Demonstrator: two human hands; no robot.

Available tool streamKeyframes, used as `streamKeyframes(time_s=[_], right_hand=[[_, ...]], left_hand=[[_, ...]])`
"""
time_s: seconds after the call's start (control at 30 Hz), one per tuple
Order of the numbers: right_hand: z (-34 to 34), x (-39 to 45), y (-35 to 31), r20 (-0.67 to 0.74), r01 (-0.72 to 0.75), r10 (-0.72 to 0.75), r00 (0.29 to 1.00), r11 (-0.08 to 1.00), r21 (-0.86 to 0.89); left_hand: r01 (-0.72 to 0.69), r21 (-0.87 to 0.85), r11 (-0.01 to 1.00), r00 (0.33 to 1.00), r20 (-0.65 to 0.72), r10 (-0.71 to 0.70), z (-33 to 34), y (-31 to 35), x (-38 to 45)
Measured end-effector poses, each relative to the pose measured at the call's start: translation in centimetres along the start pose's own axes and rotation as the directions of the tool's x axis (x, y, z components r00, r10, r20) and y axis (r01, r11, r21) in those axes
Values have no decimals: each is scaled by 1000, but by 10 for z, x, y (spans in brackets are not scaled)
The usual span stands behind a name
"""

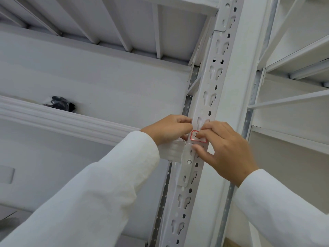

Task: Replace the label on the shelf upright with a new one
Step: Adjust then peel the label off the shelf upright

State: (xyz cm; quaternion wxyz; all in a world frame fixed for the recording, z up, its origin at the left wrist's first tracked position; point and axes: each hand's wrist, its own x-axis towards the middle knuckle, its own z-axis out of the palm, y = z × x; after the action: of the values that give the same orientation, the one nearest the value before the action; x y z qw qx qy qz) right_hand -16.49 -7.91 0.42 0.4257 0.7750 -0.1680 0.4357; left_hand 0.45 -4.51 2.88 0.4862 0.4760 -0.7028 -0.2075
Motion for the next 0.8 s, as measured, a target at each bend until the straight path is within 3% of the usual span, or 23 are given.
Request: streamKeyframes(time_s=[0.1,0.4,0.8], right_hand=[[-2,5,-2,34,12,-10,999,999,-46],[-1,12,0,-42,51,-56,998,993,-104],[2,11,-7,-75,-30,25,997,997,-67]], left_hand=[[1,7,1000,1000,8,-1,0,0,-1],[-2,20,1000,1000,15,2,0,2,-5],[-2,29,1000,1000,22,1,0,-1,-2]])
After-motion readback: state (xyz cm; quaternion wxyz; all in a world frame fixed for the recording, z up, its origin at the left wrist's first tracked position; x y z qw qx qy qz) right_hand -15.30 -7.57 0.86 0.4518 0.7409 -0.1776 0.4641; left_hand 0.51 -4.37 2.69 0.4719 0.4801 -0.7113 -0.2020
